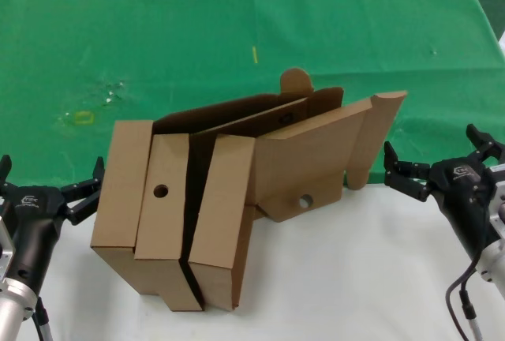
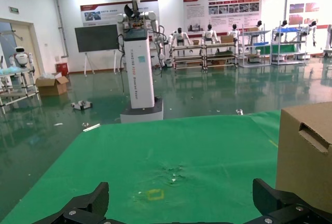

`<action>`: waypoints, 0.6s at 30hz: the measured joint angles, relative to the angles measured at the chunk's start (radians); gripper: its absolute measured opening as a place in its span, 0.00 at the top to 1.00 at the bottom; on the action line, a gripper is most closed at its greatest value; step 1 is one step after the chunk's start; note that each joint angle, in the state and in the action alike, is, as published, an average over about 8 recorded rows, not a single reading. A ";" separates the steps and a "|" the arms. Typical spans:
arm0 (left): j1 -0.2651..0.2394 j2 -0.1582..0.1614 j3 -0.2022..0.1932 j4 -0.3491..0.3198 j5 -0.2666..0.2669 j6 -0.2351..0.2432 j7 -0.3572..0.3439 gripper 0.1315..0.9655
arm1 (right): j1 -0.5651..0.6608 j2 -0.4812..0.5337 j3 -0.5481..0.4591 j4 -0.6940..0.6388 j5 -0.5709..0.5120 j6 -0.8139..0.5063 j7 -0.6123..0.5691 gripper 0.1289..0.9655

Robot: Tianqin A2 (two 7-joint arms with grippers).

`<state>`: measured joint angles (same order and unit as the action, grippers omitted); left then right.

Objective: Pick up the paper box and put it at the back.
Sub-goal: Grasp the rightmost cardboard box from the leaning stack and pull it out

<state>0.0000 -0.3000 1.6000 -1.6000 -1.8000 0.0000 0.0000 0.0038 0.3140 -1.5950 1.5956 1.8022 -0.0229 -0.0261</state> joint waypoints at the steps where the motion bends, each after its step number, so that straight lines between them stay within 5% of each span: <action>1: 0.000 0.000 0.000 0.000 0.000 0.000 0.000 0.00 | 0.000 0.000 0.000 0.000 0.000 0.000 0.000 0.00; 18: 0.000 0.000 0.000 0.000 0.000 0.000 0.000 0.00 | -0.039 0.073 -0.050 -0.018 -0.026 -0.060 -0.021 0.00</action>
<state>0.0000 -0.3000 1.6000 -1.6001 -1.8000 0.0000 0.0000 -0.0347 0.3865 -1.6446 1.5779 1.7763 -0.0828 -0.0474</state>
